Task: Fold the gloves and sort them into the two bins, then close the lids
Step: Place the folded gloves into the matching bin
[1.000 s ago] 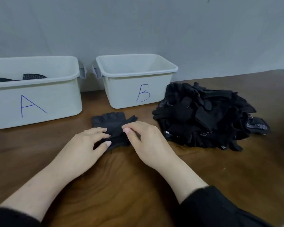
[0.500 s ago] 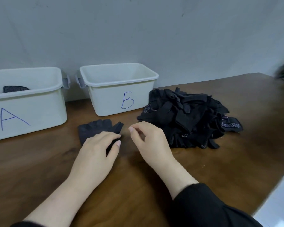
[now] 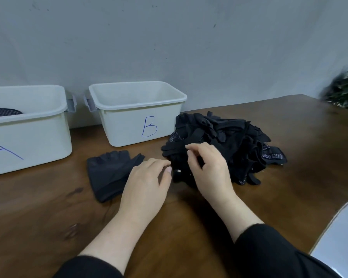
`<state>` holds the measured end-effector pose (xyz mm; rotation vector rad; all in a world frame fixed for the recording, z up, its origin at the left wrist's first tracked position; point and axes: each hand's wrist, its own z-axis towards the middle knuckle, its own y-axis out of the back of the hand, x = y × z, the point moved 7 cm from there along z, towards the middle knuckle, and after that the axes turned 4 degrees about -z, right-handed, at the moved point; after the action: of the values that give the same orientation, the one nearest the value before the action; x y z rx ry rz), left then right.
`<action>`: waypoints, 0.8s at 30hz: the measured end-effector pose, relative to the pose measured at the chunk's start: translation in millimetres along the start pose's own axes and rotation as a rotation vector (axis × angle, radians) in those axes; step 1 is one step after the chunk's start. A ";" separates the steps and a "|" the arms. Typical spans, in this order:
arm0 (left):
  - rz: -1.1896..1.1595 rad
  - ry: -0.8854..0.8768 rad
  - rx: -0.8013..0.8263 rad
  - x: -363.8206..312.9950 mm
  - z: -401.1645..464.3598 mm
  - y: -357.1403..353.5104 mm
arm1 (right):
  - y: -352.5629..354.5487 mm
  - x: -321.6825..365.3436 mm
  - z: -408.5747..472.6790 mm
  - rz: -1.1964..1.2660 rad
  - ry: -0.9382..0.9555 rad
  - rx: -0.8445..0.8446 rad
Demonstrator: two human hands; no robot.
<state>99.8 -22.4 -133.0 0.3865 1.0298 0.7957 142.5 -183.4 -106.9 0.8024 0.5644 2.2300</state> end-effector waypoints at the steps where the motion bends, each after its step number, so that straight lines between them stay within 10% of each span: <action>1: -0.002 -0.008 0.002 -0.1 1.4 -2.1 | 3.0 -5.0 5.6 -0.023 0.009 0.003; 7: -0.013 -0.044 -0.023 0.3 6.1 -1.4 | 32.2 -43.9 55.6 -0.156 -0.054 0.030; 15: -0.012 -0.066 -0.046 2.0 8.6 2.4 | -13.9 -80.9 110.7 -0.393 -0.249 0.461; 24: -0.019 -0.068 -0.043 5.1 9.2 1.7 | 32.0 -68.1 140.0 -0.073 -0.342 0.106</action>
<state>108.5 -16.8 -130.6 0.3641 0.9502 0.7814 262.0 -232.0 -14.0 1.1693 0.5372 1.9509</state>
